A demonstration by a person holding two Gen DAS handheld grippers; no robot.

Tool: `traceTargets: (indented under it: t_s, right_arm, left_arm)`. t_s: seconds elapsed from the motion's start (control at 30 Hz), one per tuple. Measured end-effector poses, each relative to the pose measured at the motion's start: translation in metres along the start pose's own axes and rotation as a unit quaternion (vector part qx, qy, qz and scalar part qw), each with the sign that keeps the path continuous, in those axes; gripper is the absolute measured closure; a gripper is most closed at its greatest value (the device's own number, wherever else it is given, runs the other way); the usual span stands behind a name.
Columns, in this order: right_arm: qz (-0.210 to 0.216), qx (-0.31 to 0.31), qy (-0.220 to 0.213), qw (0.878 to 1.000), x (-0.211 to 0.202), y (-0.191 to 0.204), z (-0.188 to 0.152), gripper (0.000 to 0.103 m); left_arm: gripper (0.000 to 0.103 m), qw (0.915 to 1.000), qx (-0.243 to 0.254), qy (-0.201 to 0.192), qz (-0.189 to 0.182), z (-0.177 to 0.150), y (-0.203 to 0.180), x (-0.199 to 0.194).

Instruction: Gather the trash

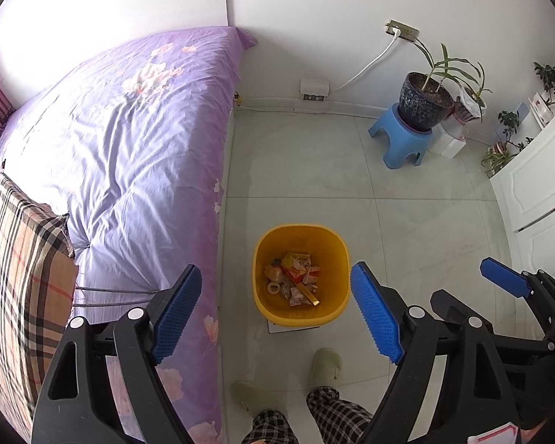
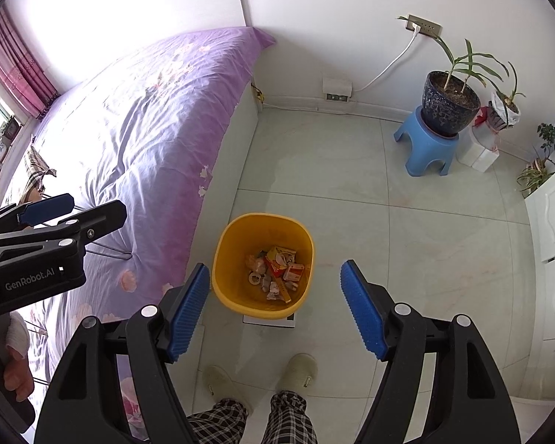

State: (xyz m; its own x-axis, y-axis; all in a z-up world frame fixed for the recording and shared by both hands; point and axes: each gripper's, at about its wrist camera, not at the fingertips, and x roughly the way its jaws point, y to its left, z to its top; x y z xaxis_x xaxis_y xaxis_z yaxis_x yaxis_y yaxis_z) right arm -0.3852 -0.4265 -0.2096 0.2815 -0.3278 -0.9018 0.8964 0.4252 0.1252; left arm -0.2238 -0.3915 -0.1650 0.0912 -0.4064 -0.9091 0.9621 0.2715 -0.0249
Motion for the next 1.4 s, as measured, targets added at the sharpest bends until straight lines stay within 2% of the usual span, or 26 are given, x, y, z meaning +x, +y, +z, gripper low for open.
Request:
traceTargets:
  t_s: [1.4]
  right_arm:
    - [0.000, -0.001, 0.002, 1.000, 0.0008, 0.0087, -0.0017, 0.028]
  left_arm:
    - [0.020, 1.0000, -0.003, -0.002, 0.005, 0.0023, 0.0023, -0.0023]
